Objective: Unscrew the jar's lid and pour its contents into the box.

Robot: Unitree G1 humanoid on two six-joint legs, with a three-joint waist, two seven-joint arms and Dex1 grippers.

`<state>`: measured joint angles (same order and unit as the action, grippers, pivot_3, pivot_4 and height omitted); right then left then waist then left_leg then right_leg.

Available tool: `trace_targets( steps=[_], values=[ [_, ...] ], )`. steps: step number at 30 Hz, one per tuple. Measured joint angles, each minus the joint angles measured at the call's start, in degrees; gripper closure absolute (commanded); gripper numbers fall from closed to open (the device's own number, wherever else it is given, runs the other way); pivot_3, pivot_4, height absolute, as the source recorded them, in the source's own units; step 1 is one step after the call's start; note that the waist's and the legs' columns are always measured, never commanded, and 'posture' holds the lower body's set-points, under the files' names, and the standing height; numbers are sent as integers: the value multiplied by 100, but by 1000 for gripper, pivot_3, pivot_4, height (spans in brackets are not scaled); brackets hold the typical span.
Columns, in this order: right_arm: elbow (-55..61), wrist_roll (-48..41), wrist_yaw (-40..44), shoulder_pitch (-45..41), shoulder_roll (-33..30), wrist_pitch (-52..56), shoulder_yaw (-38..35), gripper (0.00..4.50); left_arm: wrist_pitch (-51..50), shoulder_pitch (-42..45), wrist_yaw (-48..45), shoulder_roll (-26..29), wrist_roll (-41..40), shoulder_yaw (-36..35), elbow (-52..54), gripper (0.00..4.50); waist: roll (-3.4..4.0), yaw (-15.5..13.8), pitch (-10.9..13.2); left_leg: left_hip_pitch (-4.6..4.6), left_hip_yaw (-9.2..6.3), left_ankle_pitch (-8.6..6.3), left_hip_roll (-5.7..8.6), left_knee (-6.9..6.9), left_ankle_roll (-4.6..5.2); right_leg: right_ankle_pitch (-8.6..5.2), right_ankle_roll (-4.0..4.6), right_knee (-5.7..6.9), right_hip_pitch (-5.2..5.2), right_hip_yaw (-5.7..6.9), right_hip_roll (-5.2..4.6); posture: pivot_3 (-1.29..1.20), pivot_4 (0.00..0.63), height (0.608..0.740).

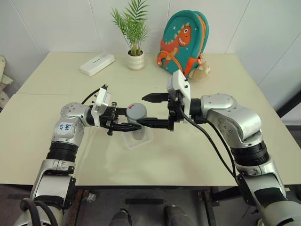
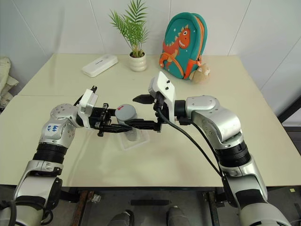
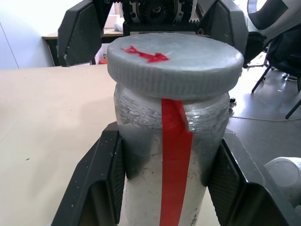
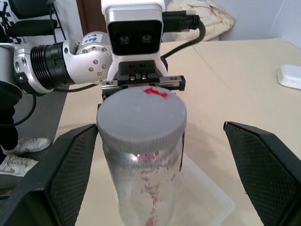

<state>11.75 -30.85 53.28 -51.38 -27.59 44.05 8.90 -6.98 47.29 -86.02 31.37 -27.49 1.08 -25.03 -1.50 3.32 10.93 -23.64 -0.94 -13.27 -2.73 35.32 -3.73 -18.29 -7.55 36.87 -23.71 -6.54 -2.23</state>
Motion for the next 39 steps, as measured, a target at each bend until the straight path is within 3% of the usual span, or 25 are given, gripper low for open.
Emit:
trace_targets(
  steps=[8, 14, 24, 39],
  values=[
    [351, -206, -212, -9, -79, 275, -196, 26, 5, -1, 0, 13, 0, 0, 4, 2533, 0, 2, 0, 0, 0, 0, 0, 0, 0, 0, 0, 0, 0, -1, 0, 0, 150, 740],
    [374, -265, -576, -223, 401, 358, -240, 26, 6, 0, -1, 14, 0, 7, -14, 2533, 0, 8, 0, 1, -1, 0, -2, 0, 0, -1, 1, 3, 0, 0, 2, 0, 150, 740],
    [131, -51, -897, -234, 1020, 226, 218, 26, 16, 7, -1, -16, 1, 43, -59, 2533, 0, 6, 0, 0, -1, 0, -2, 0, 0, -1, 1, 3, -1, 1, 2, 0, 150, 740],
    [-499, 490, -820, -238, 1224, -212, 445, 26, 22, 19, -1, -19, 5, 53, -108, 2533, 0, 7, 0, 0, -1, 0, -2, -1, 0, -1, 2, 2, -1, 1, 2, 0, 150, 740]
  ],
)
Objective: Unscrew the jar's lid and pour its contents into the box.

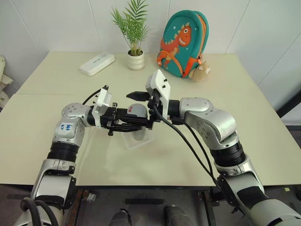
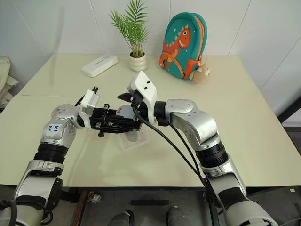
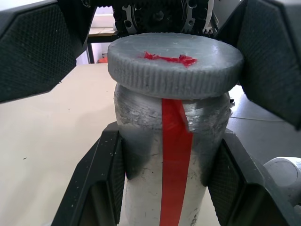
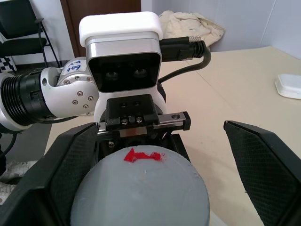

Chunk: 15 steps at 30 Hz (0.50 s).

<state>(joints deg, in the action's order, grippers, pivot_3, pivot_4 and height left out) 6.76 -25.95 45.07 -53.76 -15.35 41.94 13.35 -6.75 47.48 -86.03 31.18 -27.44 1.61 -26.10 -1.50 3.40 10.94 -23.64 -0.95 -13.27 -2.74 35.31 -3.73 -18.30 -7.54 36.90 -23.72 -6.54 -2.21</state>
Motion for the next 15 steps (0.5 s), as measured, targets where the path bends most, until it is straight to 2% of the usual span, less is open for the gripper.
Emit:
trace_targets(
  steps=[15],
  values=[
    [265, -53, 210, 8, -464, 100, -62, 26, 120, 101, 0, 1, 3, -1, -166, 2533, 0, 0, 0, 0, 0, 0, 0, 0, 0, 0, 0, 0, 0, 0, 0, 0, 150, 740]
  ],
)
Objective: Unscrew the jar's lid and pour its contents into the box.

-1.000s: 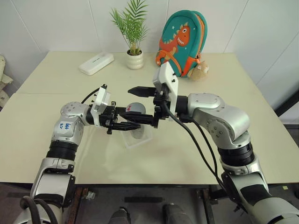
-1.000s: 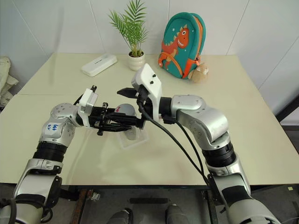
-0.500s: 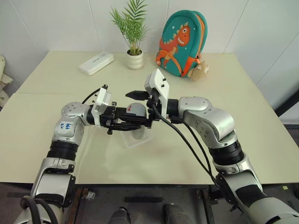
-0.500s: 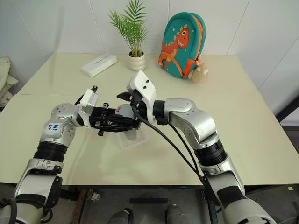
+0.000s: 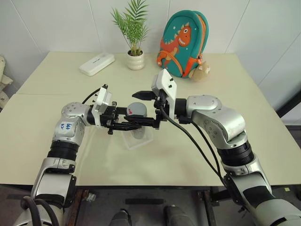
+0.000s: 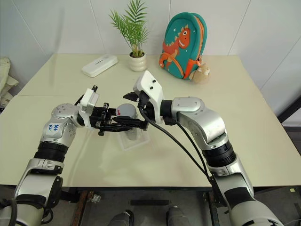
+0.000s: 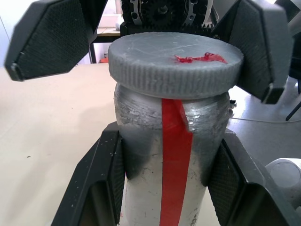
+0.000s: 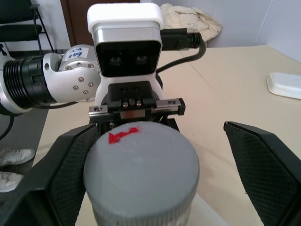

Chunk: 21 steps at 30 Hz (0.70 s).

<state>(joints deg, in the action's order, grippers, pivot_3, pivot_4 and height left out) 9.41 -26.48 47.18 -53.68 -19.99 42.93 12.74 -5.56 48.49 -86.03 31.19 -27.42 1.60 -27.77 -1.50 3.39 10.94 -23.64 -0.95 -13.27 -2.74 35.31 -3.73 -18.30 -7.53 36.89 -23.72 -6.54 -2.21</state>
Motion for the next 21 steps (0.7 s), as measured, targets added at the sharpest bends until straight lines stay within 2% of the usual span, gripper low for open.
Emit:
trace_targets(
  steps=[21],
  values=[
    [434, -204, 220, 133, -285, 124, -17, 26, 51, 0, 0, 0, 10, 0, -16, 2533, 0, -2, 0, 0, 0, 0, 0, 0, 0, 0, 0, -1, 0, 0, 0, 0, 150, 740]
  ],
)
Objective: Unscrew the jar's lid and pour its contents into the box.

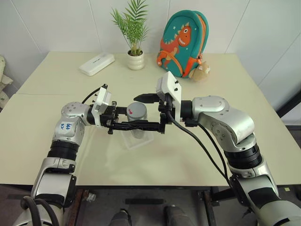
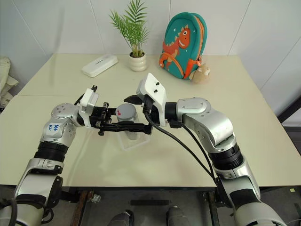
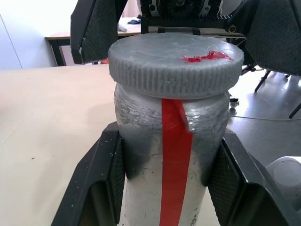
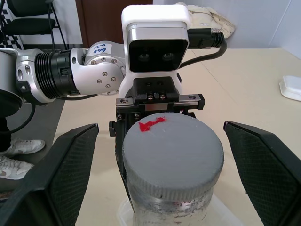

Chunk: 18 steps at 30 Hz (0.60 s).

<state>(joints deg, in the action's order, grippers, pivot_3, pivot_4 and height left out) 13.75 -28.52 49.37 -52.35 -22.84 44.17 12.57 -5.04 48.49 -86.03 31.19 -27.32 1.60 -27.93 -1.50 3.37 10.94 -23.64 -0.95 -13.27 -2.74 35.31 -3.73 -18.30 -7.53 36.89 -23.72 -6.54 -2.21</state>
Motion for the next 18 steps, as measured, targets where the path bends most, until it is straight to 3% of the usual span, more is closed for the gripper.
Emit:
trace_targets(
  steps=[18],
  values=[
    [-487, 165, -64, -122, 204, -169, -9, 26, -9, 0, 0, -1, 0, 1, 32, 2533, 0, -4, 0, -1, 0, 0, 0, 0, 0, 0, 0, -1, 0, 0, 0, 0, 150, 740]
  ],
)
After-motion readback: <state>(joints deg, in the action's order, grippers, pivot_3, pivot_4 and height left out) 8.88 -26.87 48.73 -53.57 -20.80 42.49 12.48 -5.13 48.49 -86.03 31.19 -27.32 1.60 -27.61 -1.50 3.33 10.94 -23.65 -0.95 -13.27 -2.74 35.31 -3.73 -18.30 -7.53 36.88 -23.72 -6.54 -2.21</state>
